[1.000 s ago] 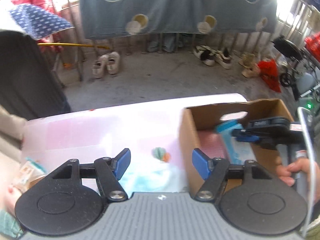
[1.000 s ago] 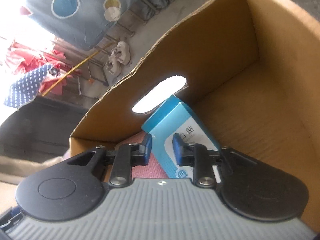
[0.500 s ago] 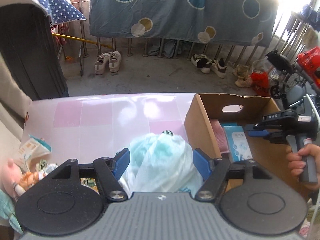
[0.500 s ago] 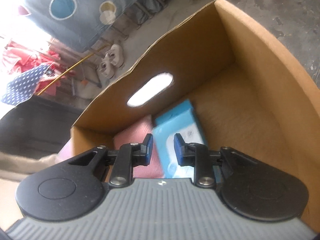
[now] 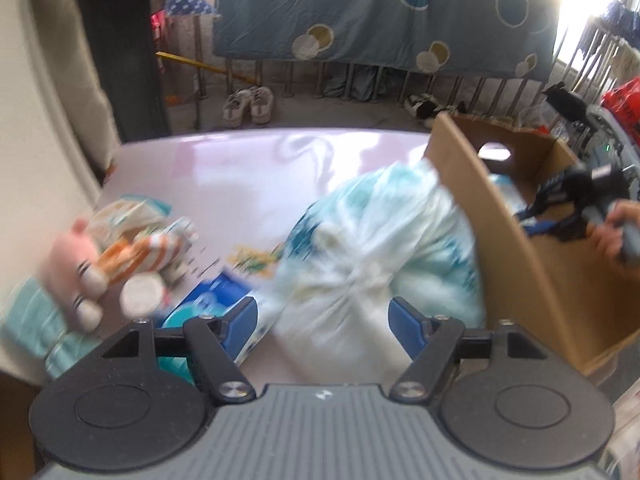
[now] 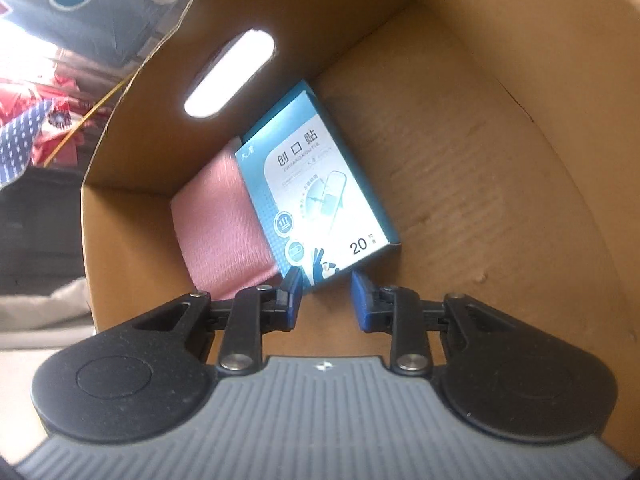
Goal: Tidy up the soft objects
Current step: 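Release the bandage box beside the sponge and withdraw the right tool, then grasp the white cotton-pad bag with the right tool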
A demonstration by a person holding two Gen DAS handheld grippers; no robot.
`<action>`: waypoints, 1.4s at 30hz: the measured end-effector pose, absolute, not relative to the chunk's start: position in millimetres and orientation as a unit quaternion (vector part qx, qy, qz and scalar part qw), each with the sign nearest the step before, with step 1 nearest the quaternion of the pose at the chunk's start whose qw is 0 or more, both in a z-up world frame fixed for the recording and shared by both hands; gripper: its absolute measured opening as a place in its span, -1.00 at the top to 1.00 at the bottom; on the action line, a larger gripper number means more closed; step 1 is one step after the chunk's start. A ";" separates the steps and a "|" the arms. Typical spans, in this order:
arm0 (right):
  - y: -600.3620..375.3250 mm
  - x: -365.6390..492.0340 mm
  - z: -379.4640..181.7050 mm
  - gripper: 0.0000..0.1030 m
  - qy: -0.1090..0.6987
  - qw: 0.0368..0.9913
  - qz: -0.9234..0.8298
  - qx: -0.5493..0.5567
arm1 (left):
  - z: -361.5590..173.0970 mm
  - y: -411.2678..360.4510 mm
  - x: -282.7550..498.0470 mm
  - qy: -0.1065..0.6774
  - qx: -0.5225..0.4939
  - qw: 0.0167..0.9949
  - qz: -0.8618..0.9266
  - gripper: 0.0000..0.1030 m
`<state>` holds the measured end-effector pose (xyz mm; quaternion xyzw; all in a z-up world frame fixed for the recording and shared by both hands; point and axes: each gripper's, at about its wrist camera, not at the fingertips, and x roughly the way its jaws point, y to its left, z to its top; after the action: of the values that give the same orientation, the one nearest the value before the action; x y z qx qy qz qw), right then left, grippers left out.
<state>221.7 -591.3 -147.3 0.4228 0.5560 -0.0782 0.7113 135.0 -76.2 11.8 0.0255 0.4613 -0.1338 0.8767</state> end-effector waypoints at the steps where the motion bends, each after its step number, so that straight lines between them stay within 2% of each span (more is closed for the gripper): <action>1: -589.8 221.8 -147.9 0.46 0.555 0.711 -0.078 0.425 | 9.0 -68.1 129.3 0.460 0.030 0.878 -0.130 -0.43; 9: -585.8 199.8 -126.2 0.36 0.557 0.721 -0.077 0.405 | 4.8 -30.9 86.3 0.430 0.035 0.898 -0.087 -0.43; 21: -549.8 141.3 -16.2 0.21 0.488 0.782 0.015 0.387 | 12.6 12.8 29.7 0.378 0.047 0.923 -0.051 -0.44; 33: -411.3 142.1 37.0 0.19 0.493 0.767 0.167 0.376 | 15.0 52.8 -11.6 0.333 0.046 0.942 0.001 -0.44; 38: -332.6 177.6 41.9 0.18 0.494 0.745 0.229 0.385 | 12.7 71.7 -16.2 0.326 0.038 0.944 0.027 -0.44; 42: -263.7 228.9 25.1 0.17 0.516 0.721 0.244 0.392 | 6.0 96.6 -15.1 0.326 0.026 0.943 0.058 -0.44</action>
<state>228.9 -263.7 25.1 0.3924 0.5160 0.2444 0.7211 -15.1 96.6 6.0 0.0257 0.3262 0.0584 0.9431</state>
